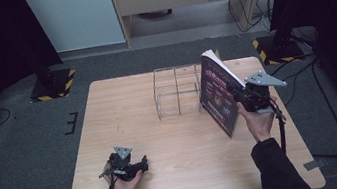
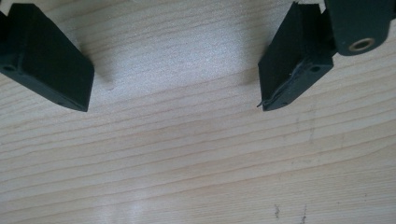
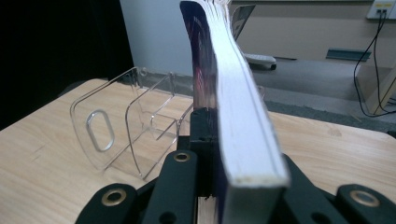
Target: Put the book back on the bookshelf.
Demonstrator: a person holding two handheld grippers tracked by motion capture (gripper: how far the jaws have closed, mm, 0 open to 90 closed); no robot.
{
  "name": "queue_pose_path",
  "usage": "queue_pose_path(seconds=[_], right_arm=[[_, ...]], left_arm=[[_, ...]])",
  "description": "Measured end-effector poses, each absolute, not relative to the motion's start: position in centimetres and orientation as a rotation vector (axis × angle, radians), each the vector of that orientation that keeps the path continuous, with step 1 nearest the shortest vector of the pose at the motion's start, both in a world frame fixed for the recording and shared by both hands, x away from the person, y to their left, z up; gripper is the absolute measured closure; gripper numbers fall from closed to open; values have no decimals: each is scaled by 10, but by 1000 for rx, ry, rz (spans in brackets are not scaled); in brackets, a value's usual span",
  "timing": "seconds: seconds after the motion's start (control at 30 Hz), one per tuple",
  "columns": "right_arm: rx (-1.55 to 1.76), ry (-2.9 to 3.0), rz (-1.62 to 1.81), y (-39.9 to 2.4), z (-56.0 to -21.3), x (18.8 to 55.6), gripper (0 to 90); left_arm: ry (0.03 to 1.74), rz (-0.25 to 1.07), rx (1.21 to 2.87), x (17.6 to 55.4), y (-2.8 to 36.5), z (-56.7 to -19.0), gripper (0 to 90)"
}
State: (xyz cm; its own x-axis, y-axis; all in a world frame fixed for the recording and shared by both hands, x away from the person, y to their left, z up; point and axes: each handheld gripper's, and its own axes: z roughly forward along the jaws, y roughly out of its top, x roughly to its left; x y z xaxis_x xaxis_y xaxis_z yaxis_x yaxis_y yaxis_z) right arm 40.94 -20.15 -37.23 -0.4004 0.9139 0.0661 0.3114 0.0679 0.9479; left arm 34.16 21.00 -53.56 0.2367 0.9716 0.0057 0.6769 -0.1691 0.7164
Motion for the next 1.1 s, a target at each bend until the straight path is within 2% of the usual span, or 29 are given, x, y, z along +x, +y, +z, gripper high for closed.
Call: queue_pose_path(seconds=[0.43,1.1], right_arm=[[1217,1718,1342,-190,-364,432,828],[1284,1606,1338,-185,-383,462,828]], left_arm=[[1506,641,1919,342,210,-536,96],[1505,640,1919,342,210,-536,96]])
